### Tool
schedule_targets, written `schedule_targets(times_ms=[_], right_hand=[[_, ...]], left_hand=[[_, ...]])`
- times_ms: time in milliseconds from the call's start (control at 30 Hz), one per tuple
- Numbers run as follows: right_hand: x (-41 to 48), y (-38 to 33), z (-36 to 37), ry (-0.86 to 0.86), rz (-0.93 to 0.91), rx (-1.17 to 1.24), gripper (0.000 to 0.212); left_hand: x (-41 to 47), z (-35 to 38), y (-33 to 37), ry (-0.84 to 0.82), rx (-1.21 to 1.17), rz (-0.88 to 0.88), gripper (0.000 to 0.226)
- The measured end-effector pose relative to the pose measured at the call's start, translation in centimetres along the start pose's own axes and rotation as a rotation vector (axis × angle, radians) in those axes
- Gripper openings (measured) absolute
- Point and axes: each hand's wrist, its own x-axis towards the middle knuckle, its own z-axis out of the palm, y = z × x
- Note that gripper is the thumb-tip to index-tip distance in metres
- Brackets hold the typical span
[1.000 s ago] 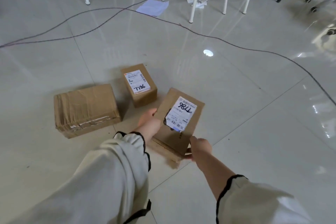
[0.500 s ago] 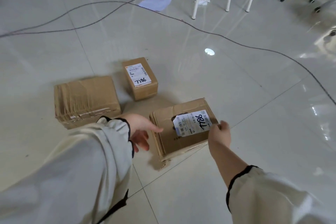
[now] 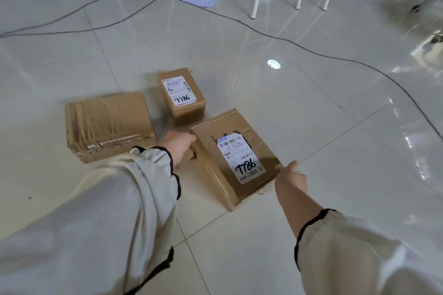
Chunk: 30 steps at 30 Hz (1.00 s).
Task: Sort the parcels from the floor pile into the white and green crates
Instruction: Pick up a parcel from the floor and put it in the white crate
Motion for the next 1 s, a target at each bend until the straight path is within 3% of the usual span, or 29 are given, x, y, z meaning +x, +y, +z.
schedule_targets(times_ms=[67, 167, 300, 467, 633, 833, 1000], right_hand=[[0.0, -0.3, 0.7, 0.073, -0.141, 0.111, 0.057], [-0.1, -0.7, 1.3, -0.007, -0.283, 0.074, 0.046], [-0.4, -0.9, 1.3, -0.095, -0.281, -0.121, 0.043], [-1.3, -1.5, 1.6, -0.468, -0.019, -0.106, 0.043], [-1.6, -2.3, 2.7, -0.568, -0.041, 0.099, 0.049], [-1.3, -1.9, 2.7, -0.634, -0.053, 0.141, 0.035], [-1.4, -2.7, 3.1, -0.644, 0.015, 0.082, 0.046]], left_hand=[[-0.7, 0.2, -0.4, -0.197, 0.046, -0.147, 0.06], [-0.6, 1.0, -0.5, -0.342, 0.074, -0.129, 0.045], [0.0, 1.8, -0.1, -0.301, 0.076, 0.011, 0.036], [0.5, 1.0, -0.3, -0.258, 0.223, 0.073, 0.035], [0.5, 0.5, -0.8, -0.33, 0.271, 0.052, 0.037], [0.7, 0.5, -0.8, -0.344, 0.267, 0.025, 0.037], [0.6, 0.7, -0.6, -0.333, 0.261, -0.009, 0.039]])
